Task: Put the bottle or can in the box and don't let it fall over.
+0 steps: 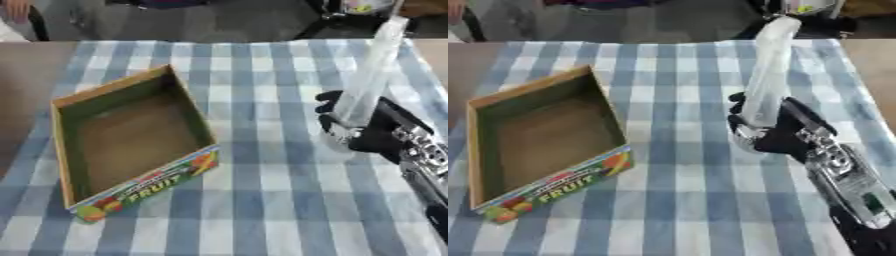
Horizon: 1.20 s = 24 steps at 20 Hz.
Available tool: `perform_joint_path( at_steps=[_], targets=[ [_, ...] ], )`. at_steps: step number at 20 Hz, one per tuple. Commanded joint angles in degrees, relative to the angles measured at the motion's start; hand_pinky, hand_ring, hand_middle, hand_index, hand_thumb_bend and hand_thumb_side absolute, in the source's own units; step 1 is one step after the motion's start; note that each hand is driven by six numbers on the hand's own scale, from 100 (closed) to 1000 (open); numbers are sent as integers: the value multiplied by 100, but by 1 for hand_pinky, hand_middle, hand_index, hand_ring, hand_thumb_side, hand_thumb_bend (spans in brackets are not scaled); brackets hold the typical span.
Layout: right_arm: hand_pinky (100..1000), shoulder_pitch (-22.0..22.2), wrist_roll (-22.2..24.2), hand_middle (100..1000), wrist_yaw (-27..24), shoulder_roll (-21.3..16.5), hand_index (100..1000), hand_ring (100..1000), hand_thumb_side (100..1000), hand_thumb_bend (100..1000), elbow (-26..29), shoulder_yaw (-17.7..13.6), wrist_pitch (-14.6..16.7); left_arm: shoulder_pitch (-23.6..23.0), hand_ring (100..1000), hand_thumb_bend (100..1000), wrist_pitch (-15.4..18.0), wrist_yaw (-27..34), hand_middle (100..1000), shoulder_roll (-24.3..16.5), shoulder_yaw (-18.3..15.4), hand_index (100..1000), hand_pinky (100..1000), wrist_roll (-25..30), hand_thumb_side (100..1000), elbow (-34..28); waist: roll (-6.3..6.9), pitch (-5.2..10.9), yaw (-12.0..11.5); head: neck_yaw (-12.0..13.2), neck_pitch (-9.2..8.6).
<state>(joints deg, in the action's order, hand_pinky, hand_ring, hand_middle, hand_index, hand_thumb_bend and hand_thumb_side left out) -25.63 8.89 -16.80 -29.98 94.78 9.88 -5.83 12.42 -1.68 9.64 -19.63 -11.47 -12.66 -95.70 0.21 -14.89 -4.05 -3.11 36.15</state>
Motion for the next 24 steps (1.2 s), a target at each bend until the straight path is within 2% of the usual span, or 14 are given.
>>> perform_joint_path(
  at_steps=[1,7,11,18,21,24],
  targets=[
    [784,-219,-29,798,-71,-140,268,799,100,100,261,-69,-110,36,531,734,-1,-1,710,-156,-6,773,867,27,547,-91,-8,140,-4,7,-8],
    [784,-836,-62,794,-94,17,275,799,100,100,438,72,-473,32,531,733,-4,-10,711,-158,-1,773,867,44,548,-94,-24,174,-22,-9,16],
    [783,-1047,-40,812,-26,156,282,798,100,100,559,189,-623,33,532,734,-12,-16,711,-149,20,773,867,59,548,-93,-30,213,-68,-57,52],
    [780,-2043,10,822,387,1086,291,795,100,100,290,518,-1196,46,533,735,-16,-20,711,-131,28,773,867,58,548,-92,-43,265,-102,-78,80],
    [778,-2490,19,821,578,1511,295,794,100,100,-77,610,-1373,72,533,734,-18,-21,711,-112,30,773,867,52,548,-97,-40,269,-119,-87,74],
    [778,-2900,24,820,761,1936,302,793,100,100,-506,683,-1424,107,534,735,-20,-16,711,-88,30,772,867,44,548,-104,-41,268,-144,-94,56]
  ],
)
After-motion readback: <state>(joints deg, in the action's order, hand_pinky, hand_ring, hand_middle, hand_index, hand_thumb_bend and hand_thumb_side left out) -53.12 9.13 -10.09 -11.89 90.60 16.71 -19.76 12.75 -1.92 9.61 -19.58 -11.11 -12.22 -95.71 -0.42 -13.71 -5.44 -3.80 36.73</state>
